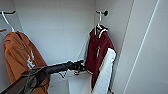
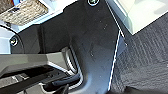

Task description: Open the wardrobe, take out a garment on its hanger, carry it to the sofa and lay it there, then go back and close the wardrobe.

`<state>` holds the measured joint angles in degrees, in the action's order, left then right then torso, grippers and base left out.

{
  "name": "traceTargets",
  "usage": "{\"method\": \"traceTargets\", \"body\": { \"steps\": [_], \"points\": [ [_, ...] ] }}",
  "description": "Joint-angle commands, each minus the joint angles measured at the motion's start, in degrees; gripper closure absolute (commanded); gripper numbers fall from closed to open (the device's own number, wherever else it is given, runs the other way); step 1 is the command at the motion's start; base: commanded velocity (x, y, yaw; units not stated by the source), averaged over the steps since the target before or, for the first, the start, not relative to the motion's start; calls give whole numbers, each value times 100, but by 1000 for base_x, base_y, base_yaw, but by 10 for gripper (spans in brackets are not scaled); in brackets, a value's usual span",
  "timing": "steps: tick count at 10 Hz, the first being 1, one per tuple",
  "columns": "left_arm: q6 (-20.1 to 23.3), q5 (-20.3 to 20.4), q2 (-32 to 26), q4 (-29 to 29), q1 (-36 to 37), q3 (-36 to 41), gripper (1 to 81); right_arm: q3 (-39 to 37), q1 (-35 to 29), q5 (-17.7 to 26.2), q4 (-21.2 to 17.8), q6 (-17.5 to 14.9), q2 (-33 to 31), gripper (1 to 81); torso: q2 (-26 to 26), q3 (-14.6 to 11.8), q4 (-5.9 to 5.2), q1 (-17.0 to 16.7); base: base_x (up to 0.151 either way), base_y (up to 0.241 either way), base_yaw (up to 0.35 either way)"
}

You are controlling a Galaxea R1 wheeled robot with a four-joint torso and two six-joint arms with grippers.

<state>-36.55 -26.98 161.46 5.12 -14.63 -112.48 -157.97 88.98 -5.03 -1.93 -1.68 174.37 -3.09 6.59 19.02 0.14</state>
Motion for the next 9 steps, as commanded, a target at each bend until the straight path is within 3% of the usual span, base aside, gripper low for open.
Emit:
{"method": "traceTargets", "body": {
  "steps": [1, 6, 9],
  "points": [
    [-828, 17, 97, -73, 1553, 174, 10, -31, -235, 310, -27, 1, -23, 10, 0, 0, 0, 0, 0, 0, 0],
    [-977, 202, 115, -1197, 2662, 218, 10, 4, -227, 310, -36, 19, -23, 10, 2, 0, 0, 5, 0, 0, 0],
    [-1214, 544, 228, -1672, 3215, -27, 10, -5, -209, 310, -44, 27, -14, 10, 4, 0, 0, 5, 0, 0, 0]
  ]
}}
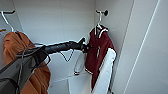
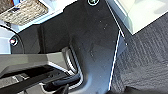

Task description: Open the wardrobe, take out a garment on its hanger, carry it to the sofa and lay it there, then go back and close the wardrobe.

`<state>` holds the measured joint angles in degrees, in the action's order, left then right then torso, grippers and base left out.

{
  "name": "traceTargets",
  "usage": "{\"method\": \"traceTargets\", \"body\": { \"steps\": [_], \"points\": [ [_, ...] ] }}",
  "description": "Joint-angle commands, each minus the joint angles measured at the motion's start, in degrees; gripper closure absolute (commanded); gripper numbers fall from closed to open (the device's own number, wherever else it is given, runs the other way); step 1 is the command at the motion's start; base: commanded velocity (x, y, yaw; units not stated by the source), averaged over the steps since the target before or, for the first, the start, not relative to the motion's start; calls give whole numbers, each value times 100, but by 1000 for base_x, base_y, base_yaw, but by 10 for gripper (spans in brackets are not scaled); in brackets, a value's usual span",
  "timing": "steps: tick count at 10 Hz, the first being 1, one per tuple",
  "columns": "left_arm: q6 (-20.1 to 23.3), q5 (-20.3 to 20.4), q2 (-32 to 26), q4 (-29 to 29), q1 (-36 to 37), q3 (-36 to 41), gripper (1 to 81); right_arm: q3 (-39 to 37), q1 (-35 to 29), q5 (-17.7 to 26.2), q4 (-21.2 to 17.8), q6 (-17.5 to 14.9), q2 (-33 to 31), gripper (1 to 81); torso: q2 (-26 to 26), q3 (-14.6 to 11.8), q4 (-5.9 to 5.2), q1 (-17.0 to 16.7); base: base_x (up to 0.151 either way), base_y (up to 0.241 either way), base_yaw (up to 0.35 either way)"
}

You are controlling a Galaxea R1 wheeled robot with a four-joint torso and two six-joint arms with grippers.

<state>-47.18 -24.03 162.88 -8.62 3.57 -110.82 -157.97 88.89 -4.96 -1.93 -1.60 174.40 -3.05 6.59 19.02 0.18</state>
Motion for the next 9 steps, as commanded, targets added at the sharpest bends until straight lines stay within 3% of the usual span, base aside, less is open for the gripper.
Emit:
{"method": "traceTargets", "body": {
  "steps": [1, 4, 9],
  "points": [
    [-353, 276, 158, -333, 1527, -308, 10, -14, -192, 303, -36, 10, -17, 10, 0, 0, 0, 0, 0, 0, 0],
    [-907, 662, 96, -518, 1765, -326, 10, -31, -165, 303, -115, 10, -43, 10, 0, 2, 0, 0, 0, 0, 0],
    [-951, 838, 8, -870, 2327, -185, 10, -31, -165, 303, -115, 10, -17, 10, 0, 2, 0, 2, 0, 0, 0]
  ]
}}
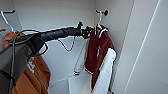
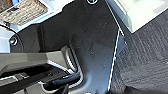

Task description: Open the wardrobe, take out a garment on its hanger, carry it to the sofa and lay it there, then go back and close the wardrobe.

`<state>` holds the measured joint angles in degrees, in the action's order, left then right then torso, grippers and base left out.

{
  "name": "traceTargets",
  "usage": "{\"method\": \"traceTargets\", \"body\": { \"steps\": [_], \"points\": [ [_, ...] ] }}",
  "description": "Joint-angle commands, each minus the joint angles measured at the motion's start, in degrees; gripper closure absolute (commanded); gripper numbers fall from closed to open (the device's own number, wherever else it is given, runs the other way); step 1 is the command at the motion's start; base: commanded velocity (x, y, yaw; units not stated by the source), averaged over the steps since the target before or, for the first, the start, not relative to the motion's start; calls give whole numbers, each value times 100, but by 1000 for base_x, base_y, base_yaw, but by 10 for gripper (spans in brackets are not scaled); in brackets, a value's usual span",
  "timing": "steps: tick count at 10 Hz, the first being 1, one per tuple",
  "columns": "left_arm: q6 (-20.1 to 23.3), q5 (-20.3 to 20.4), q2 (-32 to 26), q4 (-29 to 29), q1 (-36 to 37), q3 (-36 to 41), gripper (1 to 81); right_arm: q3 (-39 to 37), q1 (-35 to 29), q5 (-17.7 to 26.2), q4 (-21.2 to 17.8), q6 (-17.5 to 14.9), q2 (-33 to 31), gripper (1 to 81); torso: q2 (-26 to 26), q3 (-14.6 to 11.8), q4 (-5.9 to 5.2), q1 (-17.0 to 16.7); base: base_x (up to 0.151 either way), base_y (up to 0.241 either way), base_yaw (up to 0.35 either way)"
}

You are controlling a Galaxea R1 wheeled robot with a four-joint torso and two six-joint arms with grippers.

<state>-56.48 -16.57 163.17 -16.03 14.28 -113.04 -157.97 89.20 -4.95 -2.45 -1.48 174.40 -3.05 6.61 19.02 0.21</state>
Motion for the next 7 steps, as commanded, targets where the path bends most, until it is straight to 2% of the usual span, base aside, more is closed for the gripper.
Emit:
{"method": "traceTargets", "body": {
  "steps": [1, 3, 4, 7],
  "points": [
    [-21, 92, -56, -155, 1353, 98, 10, -31, -196, 302, -63, 7, -17, 10, 0, 0, 0, 0, 0, 0, 0],
    [-21, 145, -91, -181, 1450, 168, 10, -31, -196, 310, -63, -2, -17, 10, 0, 0, 0, 0, 0, 0, 0],
    [-12, 337, -39, -146, 1442, 221, 10, -31, -196, 310, -63, -2, -8, 10, 0, 0, 0, 0, 0, 0, 0],
    [49, 391, 181, -40, 1442, 72, 10, -5, -196, 302, -186, -2, -8, 10, 0, 0, 0, 0, 0, 0, 0]
  ]
}}
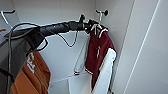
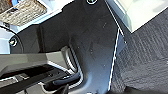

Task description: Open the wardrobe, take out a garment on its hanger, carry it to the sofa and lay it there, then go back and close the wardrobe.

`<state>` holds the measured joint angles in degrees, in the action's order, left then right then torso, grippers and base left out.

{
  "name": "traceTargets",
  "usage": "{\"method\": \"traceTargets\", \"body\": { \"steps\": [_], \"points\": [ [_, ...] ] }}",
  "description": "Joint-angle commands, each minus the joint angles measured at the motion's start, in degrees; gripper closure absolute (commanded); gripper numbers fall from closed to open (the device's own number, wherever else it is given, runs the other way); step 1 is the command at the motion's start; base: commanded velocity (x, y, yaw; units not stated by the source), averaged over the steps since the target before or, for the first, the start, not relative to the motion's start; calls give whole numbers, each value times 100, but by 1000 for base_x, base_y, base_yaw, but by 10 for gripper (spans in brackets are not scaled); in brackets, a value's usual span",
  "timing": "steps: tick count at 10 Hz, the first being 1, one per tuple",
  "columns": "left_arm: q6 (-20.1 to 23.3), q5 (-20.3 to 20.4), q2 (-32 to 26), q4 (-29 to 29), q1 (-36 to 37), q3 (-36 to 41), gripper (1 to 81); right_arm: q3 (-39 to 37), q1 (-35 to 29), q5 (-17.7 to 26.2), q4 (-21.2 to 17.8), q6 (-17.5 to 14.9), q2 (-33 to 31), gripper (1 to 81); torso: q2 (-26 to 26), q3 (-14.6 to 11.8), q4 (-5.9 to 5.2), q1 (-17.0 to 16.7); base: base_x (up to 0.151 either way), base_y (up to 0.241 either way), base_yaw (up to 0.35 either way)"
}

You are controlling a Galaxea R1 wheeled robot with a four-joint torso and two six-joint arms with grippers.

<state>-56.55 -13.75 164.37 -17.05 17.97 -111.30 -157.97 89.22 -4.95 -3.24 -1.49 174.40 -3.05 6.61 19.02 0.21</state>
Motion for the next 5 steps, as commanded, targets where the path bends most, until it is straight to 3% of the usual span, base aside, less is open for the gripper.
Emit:
{"method": "traceTargets", "body": {
  "steps": [1, 4, 5],
  "points": [
    [57, 189, 71, 62, 1090, -111, 10, -5, -216, 310, -98, -9, 19, 10, 0, 0, 0, 0, 0, 0, 0],
    [57, 206, 211, 71, 1134, -208, 10, -23, -242, 328, -98, -9, 36, 10, 0, 0, 0, 0, 0, 0, 0],
    [83, 417, 255, 132, 1126, -208, 10, -31, -225, 328, -98, -9, 27, 10, 0, 0, 0, 0, 0, 0, 0]
  ]
}}
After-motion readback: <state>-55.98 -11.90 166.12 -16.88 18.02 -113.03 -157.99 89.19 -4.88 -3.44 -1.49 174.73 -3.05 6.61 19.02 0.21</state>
